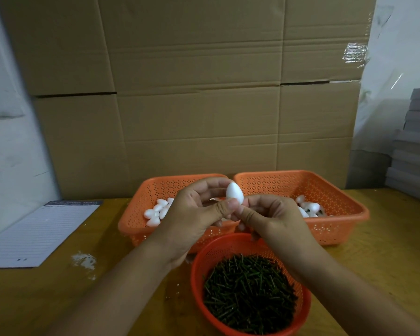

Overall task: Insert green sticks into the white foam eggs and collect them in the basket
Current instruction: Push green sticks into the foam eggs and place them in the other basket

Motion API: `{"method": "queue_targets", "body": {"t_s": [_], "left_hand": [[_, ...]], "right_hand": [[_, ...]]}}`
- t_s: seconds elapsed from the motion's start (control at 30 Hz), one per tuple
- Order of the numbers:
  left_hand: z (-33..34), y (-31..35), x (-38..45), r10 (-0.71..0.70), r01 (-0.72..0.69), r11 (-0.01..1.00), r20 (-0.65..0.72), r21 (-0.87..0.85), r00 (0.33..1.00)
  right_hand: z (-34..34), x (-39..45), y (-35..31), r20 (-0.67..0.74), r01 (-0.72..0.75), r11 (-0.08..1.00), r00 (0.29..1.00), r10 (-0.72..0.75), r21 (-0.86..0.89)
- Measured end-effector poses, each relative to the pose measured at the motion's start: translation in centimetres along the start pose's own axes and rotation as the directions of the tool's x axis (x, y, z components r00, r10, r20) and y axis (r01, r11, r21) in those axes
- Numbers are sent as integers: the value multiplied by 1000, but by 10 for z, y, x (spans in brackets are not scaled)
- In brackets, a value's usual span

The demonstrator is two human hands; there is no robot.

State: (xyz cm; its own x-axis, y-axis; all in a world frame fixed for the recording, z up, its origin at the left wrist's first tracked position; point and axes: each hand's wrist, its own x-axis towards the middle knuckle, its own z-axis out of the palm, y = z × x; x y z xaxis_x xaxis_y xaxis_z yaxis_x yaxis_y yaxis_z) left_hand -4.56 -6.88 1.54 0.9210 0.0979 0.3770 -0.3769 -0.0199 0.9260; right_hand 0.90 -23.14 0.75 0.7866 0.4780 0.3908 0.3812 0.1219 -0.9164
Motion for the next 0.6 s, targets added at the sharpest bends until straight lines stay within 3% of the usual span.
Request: {"method": "queue_targets", "body": {"t_s": [0.13, 0.33, 0.43, 0.6], "left_hand": [[4, -1, 0, -60, 61, 998, -63, 25, 996], [9, 1, 0, -269, 264, 960, -49, -94, 962], [10, -1, 0, -298, 288, 948, -60, -137, 953], [2, 3, 2, -307, 316, 942, 92, -108, 947]], "right_hand": [[3, -1, 0, 40, -20, 999, 999, 21, -27], [3, -1, -2, 182, -266, 955, 953, 241, 130], [3, 0, -2, 202, -299, 943, 942, 267, 148], [0, 1, -3, 229, -344, 917, 927, 297, 204]]}}
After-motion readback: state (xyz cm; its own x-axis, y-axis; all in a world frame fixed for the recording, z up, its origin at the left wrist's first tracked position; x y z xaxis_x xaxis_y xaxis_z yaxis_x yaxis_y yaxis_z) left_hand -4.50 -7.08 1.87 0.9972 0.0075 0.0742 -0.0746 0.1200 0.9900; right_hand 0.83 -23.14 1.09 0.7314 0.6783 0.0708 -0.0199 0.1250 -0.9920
